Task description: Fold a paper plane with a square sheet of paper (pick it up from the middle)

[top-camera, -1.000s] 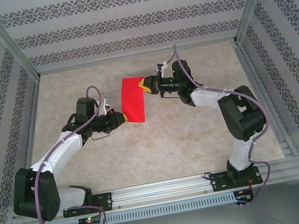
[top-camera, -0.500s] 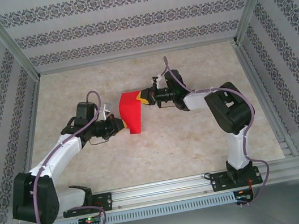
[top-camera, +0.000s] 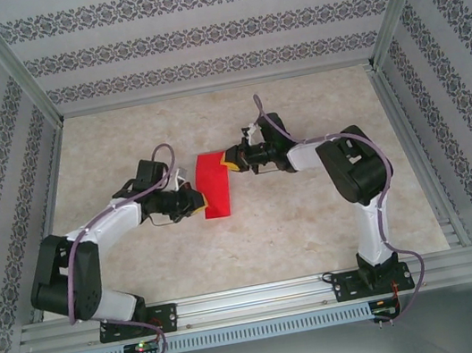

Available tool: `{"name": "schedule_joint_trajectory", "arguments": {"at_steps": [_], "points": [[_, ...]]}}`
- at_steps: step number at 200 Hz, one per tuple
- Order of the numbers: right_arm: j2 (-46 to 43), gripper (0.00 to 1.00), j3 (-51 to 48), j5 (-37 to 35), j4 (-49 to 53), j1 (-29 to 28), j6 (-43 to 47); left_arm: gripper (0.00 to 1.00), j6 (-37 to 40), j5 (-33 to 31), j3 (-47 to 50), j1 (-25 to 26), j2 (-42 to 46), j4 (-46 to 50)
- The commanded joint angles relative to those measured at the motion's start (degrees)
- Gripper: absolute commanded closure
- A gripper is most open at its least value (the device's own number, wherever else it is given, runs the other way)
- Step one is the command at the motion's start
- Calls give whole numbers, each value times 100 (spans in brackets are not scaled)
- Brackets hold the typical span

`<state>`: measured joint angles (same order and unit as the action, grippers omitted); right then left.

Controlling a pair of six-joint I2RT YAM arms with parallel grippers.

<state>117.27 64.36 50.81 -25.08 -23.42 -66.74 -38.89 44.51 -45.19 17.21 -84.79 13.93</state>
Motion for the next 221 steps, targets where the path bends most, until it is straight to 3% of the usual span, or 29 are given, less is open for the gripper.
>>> {"name": "schedule_joint_trajectory", "arguments": {"at_steps": [1, 87, 151, 187, 221], "points": [[39, 87, 343, -115, 1080, 38, 1064, 96, -23, -30, -243, 146, -280, -275], [-91, 61, 1228, -1486, 3969, 27, 3198, 96, -267, -145, -390, 352, -945, -667], [-702, 48, 1258, -2681, 5073, 108, 3972, 96, -321, -189, -339, 391, -1026, -728], [-1169, 52, 748, -2194, 4393, 62, 3562, 96, -337, -188, -337, 439, -1064, -758], [-918, 75, 645, -1679, 3699, -155, 3105, 96, -336, -188, -373, 460, -1140, -787]]}}
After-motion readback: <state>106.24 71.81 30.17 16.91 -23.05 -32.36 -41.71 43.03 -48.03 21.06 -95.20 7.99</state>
